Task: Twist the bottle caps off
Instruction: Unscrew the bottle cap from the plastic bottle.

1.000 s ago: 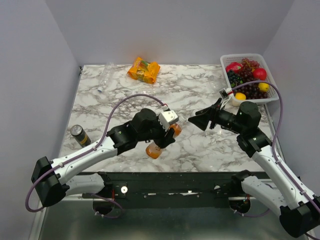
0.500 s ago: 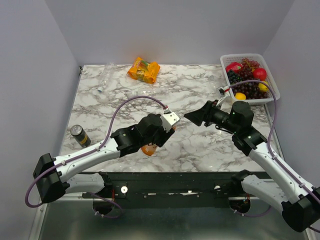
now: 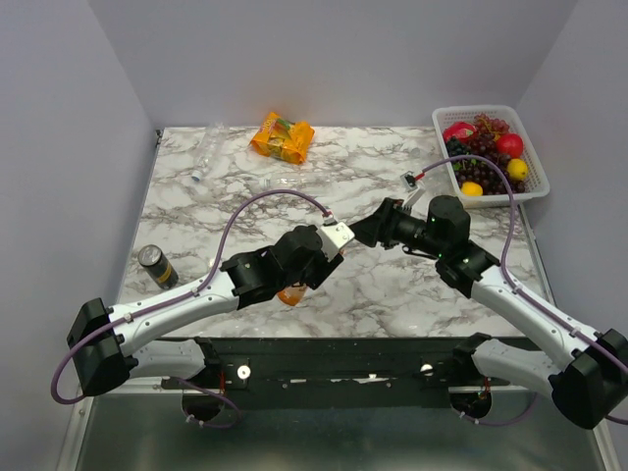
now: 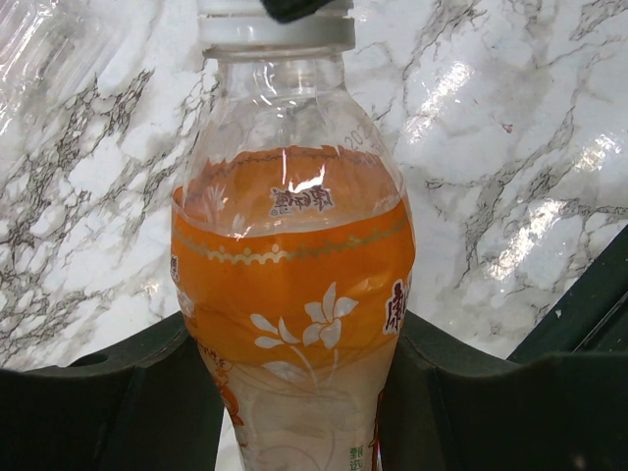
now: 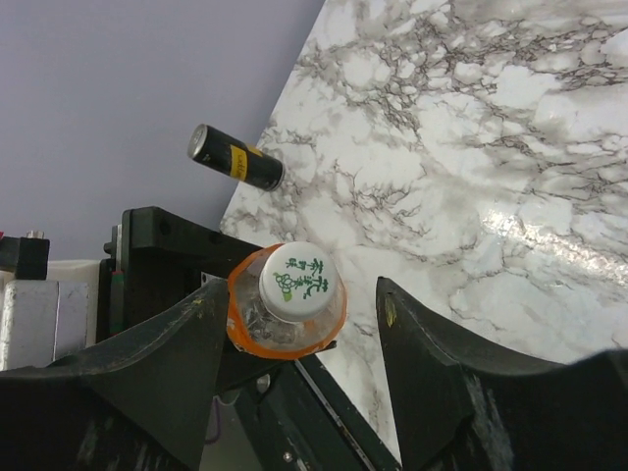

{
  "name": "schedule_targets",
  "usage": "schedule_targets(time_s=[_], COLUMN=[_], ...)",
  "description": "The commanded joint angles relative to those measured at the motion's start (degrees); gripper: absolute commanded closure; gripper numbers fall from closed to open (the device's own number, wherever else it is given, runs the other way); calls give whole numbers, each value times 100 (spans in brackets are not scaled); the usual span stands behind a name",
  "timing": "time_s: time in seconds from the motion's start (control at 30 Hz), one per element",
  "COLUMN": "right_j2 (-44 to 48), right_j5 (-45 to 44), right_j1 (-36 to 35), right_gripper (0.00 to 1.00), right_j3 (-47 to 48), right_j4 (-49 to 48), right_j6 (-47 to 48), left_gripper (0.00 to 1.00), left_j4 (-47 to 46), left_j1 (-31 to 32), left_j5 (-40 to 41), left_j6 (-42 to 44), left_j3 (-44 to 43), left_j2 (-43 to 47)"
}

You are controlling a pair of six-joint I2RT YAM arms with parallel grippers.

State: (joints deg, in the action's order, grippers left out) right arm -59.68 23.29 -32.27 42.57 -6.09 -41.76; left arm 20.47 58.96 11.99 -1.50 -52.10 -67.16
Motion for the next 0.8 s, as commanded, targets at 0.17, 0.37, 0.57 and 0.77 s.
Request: schedule_targets(time_s=[0.17, 0.37, 0.57, 0.77], right_j2=[-272, -369, -343, -369], right_j5=[-70, 88, 220, 474], right_j1=[-121, -139, -148, -139], right_gripper=[35, 48, 59, 89], right_j3=[-64, -82, -126, -301], right_j4=[-691, -780, -824, -1350], right_j6=[-342, -368, -351, -395], left_gripper=[63, 63, 63, 62], left_j4=[54, 62, 63, -16], left_j1=[54, 63, 63, 54], left_j5=[172, 207, 190, -266], left_j6=[62, 71, 62, 114], left_j3=[-178, -178, -187, -143], left_j2=[-43, -26, -34, 71])
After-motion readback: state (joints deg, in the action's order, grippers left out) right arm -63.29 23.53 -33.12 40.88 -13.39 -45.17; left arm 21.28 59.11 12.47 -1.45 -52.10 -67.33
